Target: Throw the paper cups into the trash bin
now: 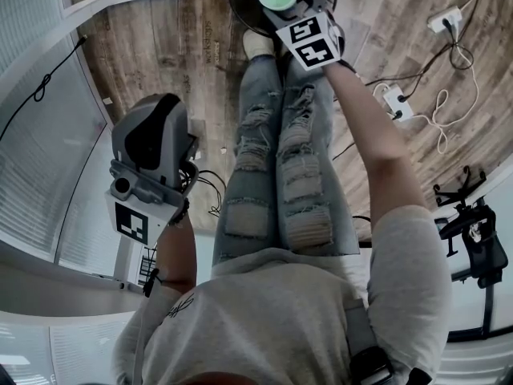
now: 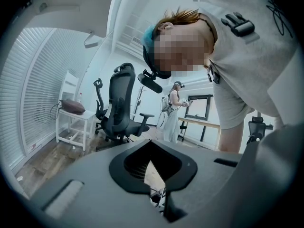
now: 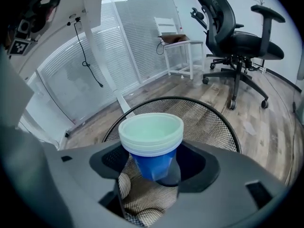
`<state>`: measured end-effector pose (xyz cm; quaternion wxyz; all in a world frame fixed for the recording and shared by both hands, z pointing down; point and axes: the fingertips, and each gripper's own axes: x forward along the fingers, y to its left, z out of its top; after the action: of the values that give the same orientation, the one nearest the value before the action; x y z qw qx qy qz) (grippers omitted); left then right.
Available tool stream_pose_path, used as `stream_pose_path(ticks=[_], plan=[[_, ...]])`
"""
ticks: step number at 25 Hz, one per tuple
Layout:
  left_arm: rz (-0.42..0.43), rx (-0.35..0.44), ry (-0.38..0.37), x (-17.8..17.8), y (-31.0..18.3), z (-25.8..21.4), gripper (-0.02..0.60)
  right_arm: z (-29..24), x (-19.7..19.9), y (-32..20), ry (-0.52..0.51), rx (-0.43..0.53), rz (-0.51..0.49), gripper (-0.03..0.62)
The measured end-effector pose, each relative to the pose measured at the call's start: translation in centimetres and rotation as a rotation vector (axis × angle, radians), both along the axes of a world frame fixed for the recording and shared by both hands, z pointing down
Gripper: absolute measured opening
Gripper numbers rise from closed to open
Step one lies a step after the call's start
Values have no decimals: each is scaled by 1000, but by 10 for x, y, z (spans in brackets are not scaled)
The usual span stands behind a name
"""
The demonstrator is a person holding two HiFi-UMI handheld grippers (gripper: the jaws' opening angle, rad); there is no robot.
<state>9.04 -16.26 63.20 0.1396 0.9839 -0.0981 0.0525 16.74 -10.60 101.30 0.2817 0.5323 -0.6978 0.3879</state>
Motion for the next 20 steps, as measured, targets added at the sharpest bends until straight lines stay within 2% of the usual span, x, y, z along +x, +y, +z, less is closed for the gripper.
stream_pose_path(ticks=[12, 20], plan=[[1, 6, 11, 13, -1, -10, 3, -12, 13, 3, -20, -6, 54, 301], [17, 11, 41, 26, 4, -30, 3, -49, 26, -2, -16, 47, 57, 301]])
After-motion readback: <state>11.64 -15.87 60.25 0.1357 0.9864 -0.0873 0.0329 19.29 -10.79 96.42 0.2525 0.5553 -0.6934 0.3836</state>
